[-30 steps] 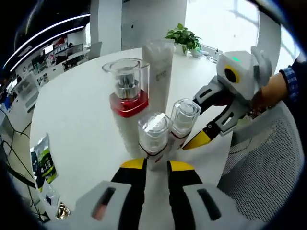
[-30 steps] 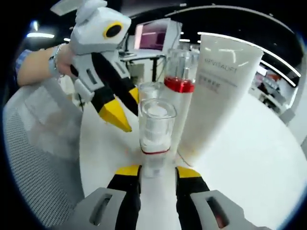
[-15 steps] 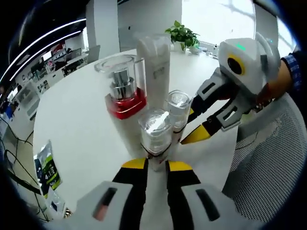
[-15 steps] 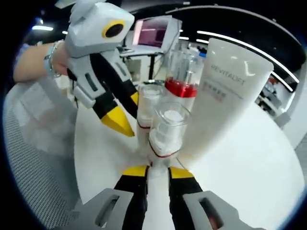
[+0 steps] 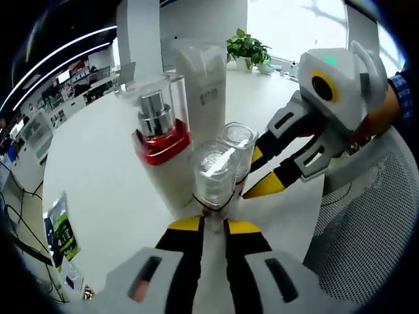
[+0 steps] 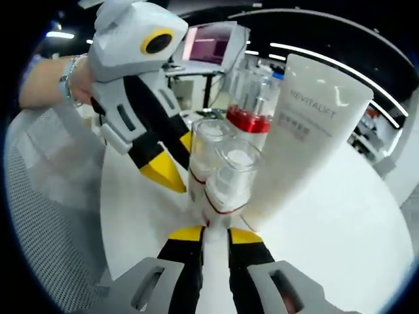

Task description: Arrange the skincare products in the storage area until every visible bottle or jar stands upright without overlapping.

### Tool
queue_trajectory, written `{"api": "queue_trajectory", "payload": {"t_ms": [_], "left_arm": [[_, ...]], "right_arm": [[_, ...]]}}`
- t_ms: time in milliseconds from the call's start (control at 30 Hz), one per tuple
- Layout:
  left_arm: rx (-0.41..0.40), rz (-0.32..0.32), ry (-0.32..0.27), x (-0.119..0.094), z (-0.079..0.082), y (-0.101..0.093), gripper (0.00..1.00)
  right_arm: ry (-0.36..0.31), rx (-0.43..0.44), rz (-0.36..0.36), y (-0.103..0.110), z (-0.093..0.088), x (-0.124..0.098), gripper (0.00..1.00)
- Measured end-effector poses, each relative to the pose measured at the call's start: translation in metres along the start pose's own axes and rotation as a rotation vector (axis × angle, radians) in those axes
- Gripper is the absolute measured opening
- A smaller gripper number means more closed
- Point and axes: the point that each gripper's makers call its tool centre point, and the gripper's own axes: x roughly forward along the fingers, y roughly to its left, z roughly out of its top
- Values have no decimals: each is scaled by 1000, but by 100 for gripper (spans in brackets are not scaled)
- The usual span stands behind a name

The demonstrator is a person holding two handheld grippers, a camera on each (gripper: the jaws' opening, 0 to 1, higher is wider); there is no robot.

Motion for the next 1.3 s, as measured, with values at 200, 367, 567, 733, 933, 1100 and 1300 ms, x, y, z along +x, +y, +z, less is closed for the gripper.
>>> {"api": "queue_trajectory", "payload": {"t_ms": [200,367,567,733,933,1100,1300], "left_arm": [[1,10,29,-1,-5,3,14],[-38,30,21,-11,-3,13,17],[-153,149,5,-32,-8,48,21],[-345,290,-46,-61,-18,93,24],[-541,462,-96,-99,-43,146,32],[-680,549,-35,-112,-77,174,41],[-665,622,183,-109,-115,194,51]], "right_arm": [[74,-8,98,15,-15,0,15],[95,-23,134,23,-22,-1,14],[95,-30,155,28,-21,-1,13],[96,-13,158,27,-24,-2,13],[87,10,153,27,-25,-3,13],[83,-3,150,28,-21,-2,12],[72,-1,146,27,-17,-2,11]]}}
